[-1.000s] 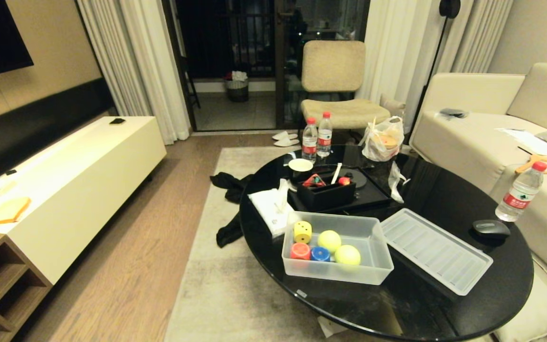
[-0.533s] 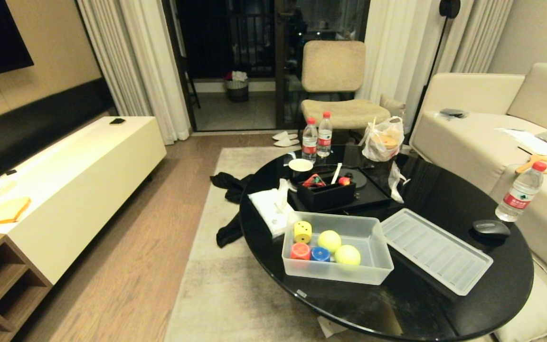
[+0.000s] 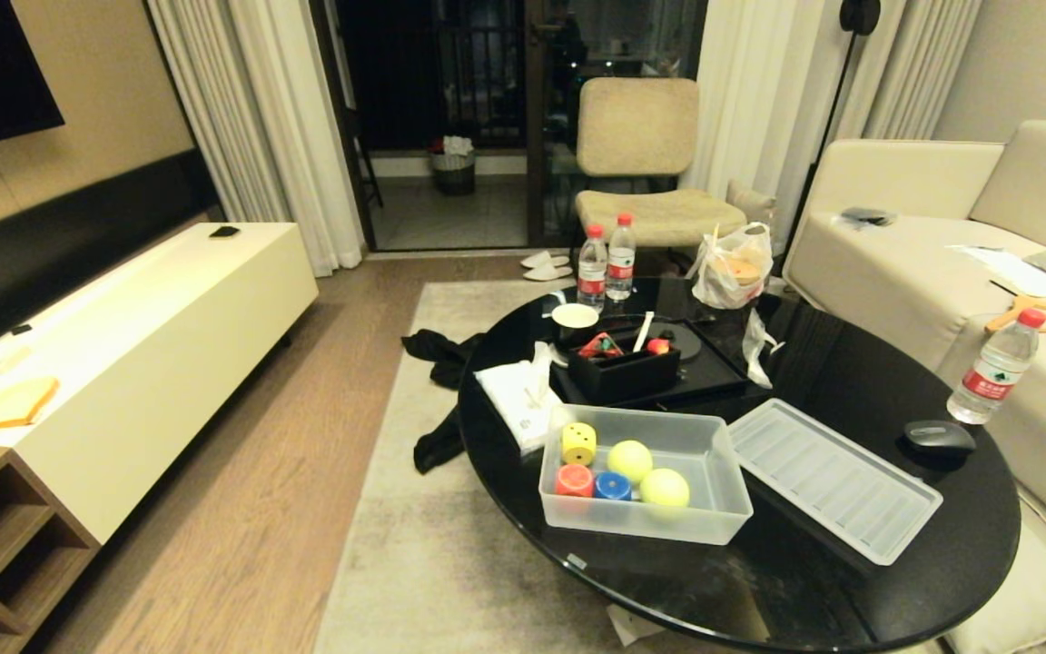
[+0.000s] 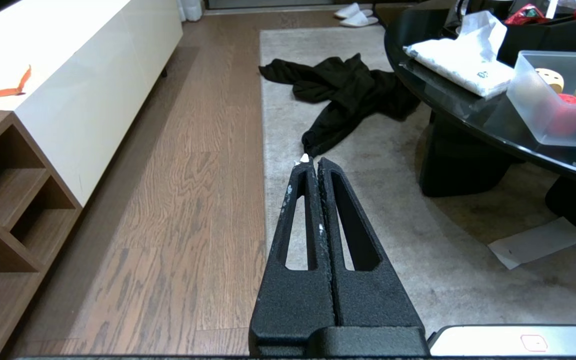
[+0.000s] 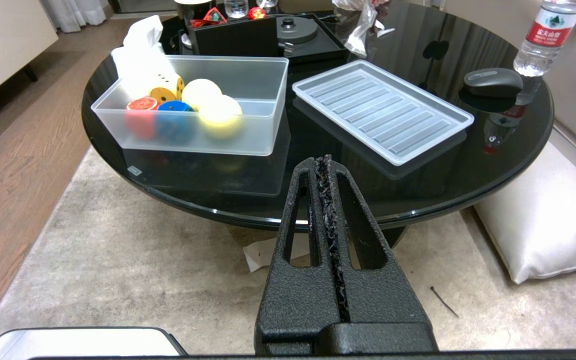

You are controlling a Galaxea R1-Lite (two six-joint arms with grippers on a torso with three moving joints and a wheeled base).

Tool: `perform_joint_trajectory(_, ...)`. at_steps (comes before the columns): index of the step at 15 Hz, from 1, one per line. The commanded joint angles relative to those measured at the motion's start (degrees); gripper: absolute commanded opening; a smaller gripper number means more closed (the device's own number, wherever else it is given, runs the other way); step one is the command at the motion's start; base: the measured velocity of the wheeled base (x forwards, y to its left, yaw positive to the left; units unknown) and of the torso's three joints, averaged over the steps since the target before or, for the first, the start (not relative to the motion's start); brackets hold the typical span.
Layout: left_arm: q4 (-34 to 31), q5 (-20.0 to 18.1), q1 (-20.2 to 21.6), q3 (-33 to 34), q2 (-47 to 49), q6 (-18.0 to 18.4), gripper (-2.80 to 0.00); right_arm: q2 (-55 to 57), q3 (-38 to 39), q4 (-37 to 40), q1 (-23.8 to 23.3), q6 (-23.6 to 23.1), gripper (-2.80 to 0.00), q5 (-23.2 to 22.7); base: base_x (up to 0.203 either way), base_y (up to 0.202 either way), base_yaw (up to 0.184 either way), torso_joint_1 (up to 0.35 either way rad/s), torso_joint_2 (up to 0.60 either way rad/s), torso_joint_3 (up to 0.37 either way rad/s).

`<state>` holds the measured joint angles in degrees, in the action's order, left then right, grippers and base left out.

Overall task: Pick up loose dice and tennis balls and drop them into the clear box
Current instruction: Find toys out of the box

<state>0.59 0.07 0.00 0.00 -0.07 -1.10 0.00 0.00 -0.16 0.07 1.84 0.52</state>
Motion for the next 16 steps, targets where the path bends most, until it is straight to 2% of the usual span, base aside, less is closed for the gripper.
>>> perform_joint_trajectory(1,0.02,0.01,0.0,0.18,0.07,-0.04,-2.8,0.09,0.0,-0.02,0.01,0.0,-2.8,0.0,0.0,0.0,0.0,0.0,0.0,0.0)
perform_joint_trajectory(16,-0.07,0.01,0.0,0.18,0.07,-0.04,-2.8,0.09,0.0,-0.02,0.01,0.0,-2.8,0.0,0.0,0.0,0.0,0.0,0.0,0.0)
